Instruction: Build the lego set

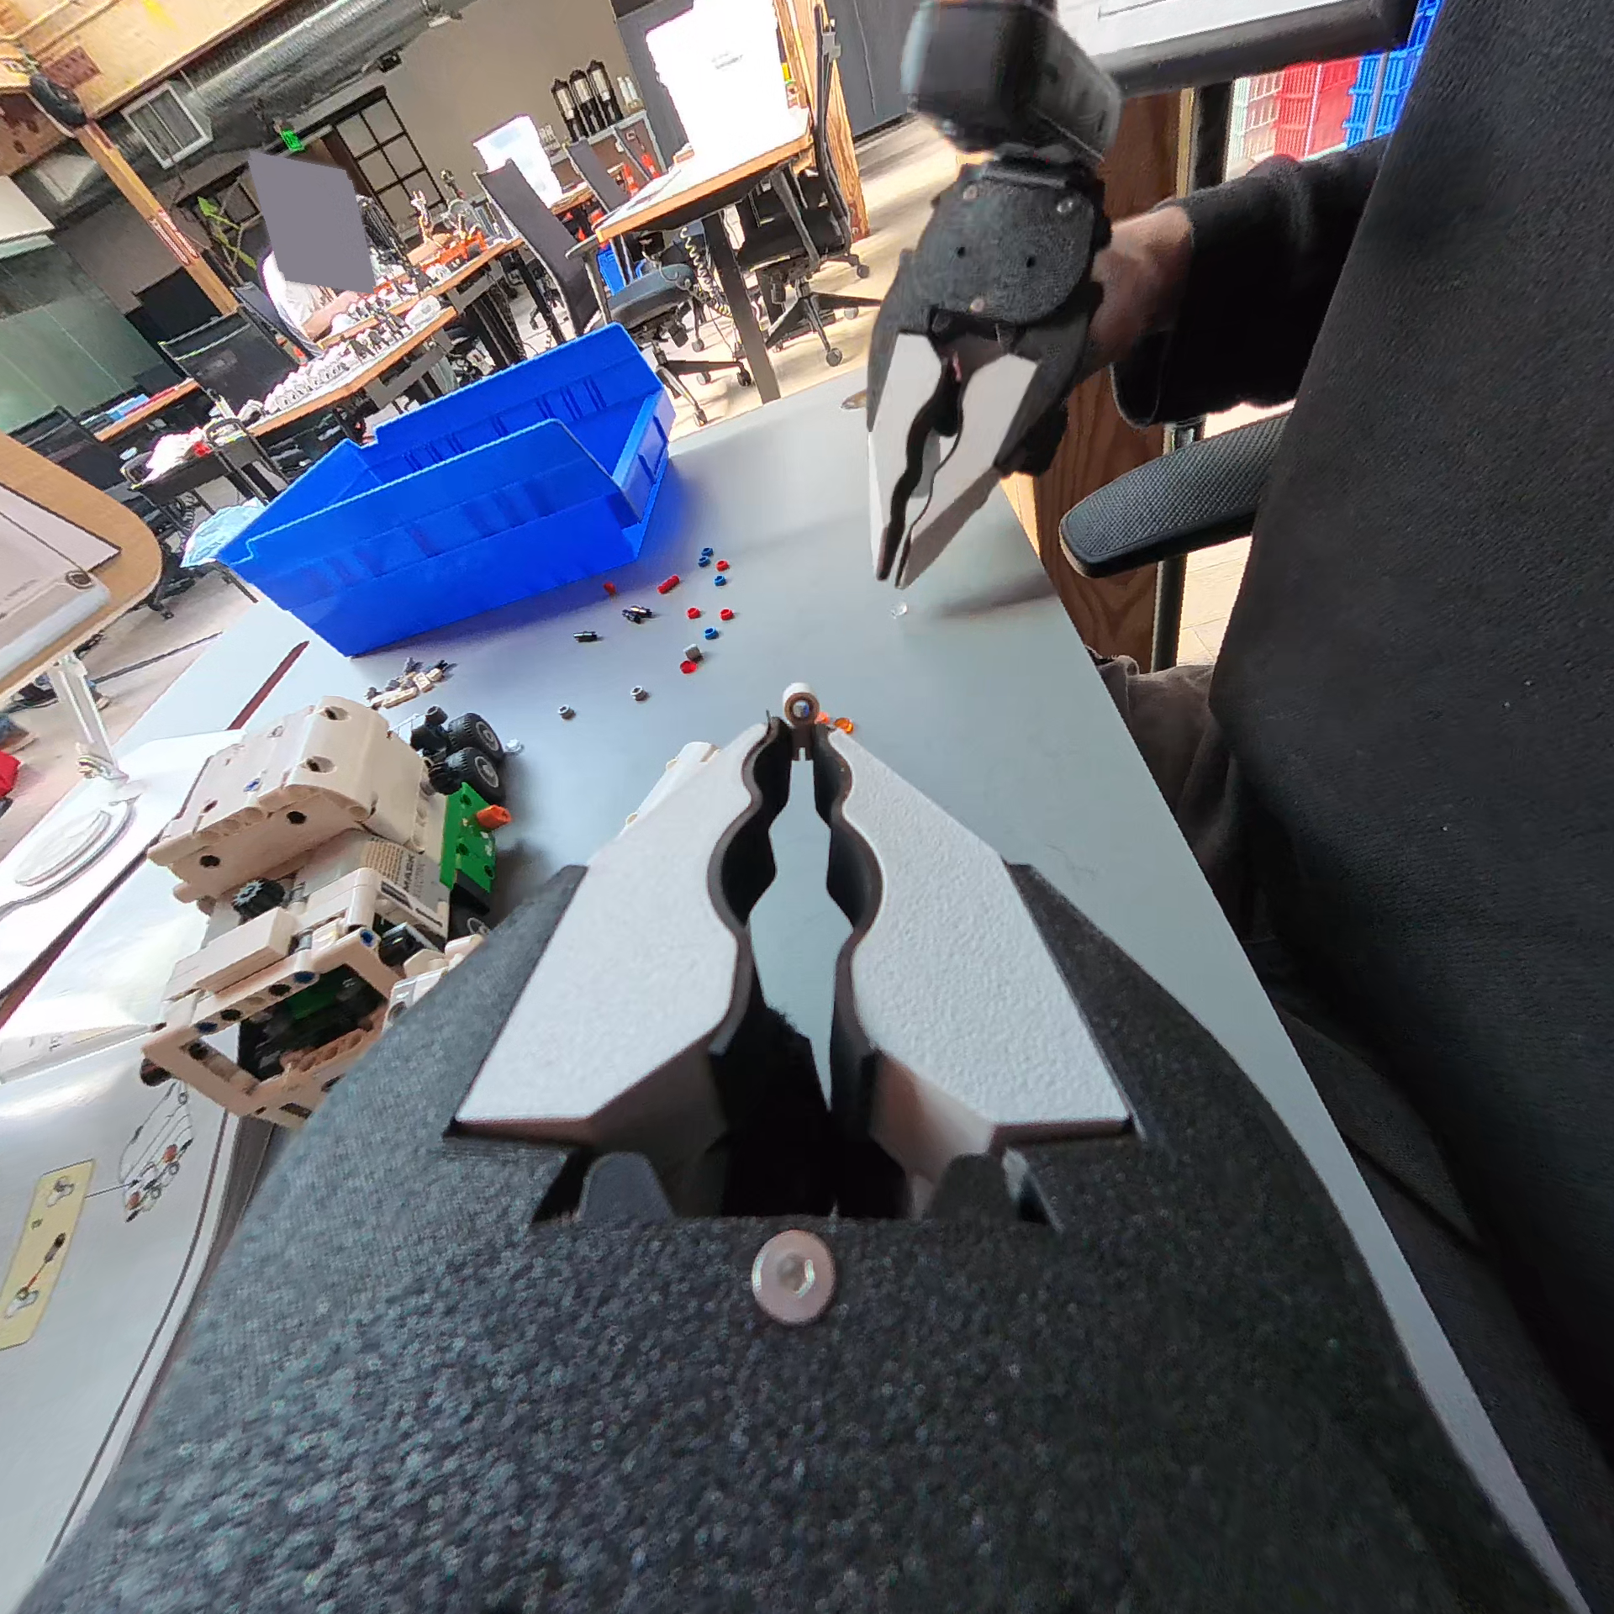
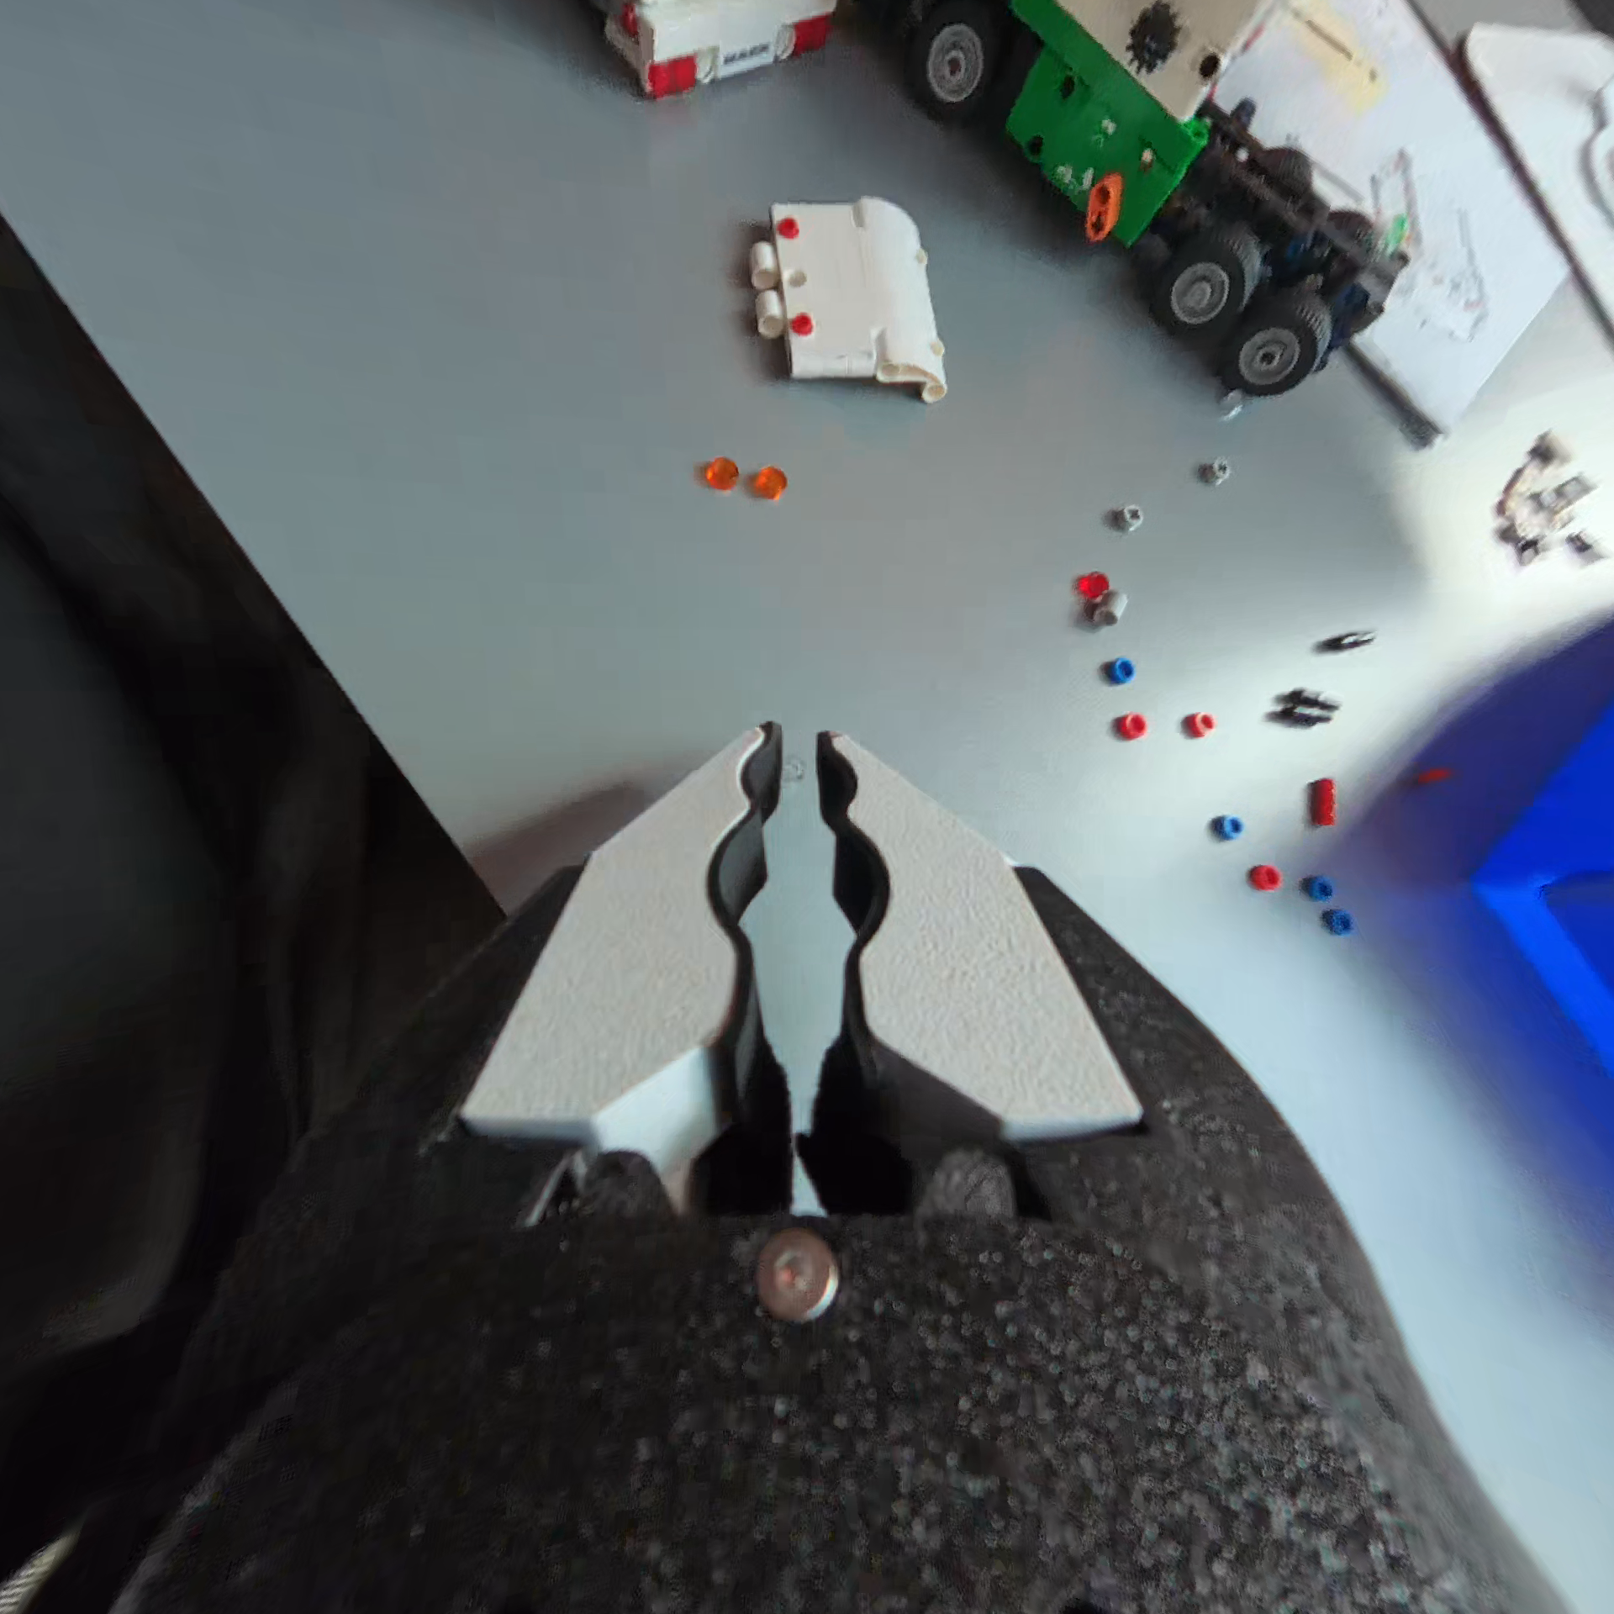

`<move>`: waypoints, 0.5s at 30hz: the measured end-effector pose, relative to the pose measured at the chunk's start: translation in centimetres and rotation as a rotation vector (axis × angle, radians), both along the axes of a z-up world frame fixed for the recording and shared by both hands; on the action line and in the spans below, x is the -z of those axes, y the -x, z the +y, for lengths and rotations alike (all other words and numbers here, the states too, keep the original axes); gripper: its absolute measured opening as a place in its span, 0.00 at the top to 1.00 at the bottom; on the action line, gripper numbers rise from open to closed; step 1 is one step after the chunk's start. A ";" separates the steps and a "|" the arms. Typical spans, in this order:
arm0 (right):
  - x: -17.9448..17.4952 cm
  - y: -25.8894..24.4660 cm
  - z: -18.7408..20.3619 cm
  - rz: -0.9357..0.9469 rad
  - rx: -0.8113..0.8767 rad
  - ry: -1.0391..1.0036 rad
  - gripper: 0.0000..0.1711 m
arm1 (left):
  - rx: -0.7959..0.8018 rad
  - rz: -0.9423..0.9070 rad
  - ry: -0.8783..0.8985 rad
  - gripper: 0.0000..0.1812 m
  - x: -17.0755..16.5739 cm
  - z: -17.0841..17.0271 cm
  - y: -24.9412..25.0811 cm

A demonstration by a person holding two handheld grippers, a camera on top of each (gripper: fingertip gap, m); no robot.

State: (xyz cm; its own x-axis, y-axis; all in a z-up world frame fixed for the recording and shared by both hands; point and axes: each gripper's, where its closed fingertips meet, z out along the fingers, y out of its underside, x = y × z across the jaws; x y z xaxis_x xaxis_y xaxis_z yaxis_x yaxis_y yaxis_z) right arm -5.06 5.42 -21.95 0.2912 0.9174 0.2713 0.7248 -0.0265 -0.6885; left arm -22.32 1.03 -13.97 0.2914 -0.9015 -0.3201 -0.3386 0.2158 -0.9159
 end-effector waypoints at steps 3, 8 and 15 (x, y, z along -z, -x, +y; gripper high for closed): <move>1.3 -0.6 -0.3 0.050 0.058 0.221 0.91 | 0.003 0.000 0.001 0.99 0.0 -0.1 0.0; 1.7 -0.1 0.2 0.119 0.063 0.251 0.96 | 0.007 0.000 0.005 0.99 0.0 -0.1 -0.1; 1.5 -1.5 2.2 -0.209 -0.004 -0.104 0.97 | 0.005 -0.004 0.007 0.99 0.0 -0.1 -0.1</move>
